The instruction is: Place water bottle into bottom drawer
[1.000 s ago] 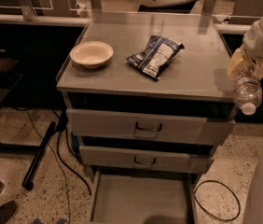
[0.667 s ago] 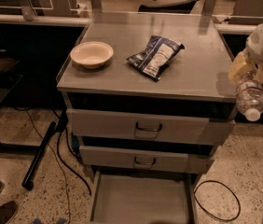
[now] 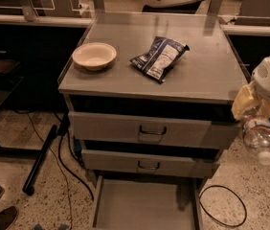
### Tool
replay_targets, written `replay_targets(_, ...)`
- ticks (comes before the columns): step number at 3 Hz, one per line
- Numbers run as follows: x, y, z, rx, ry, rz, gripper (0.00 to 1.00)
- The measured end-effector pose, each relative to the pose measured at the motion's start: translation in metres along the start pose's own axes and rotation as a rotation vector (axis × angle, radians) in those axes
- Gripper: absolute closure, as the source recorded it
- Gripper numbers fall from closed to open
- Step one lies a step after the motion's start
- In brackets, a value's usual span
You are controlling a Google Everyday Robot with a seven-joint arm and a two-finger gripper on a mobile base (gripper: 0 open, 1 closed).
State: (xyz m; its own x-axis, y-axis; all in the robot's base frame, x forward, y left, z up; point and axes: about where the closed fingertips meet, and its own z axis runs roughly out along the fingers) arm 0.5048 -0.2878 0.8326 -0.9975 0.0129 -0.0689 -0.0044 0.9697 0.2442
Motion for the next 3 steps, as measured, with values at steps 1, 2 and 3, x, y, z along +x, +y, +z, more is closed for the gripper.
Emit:
replay_targets(1,0.008,-0.001,0.012,0.0,0.031,0.004,1.0)
replay_targets(2,0.013,0.001,0.019,-0.012,0.042,0.0,1.0)
replay_targets(3,0.034,0.013,0.046,-0.062,0.062,0.012,1.0)
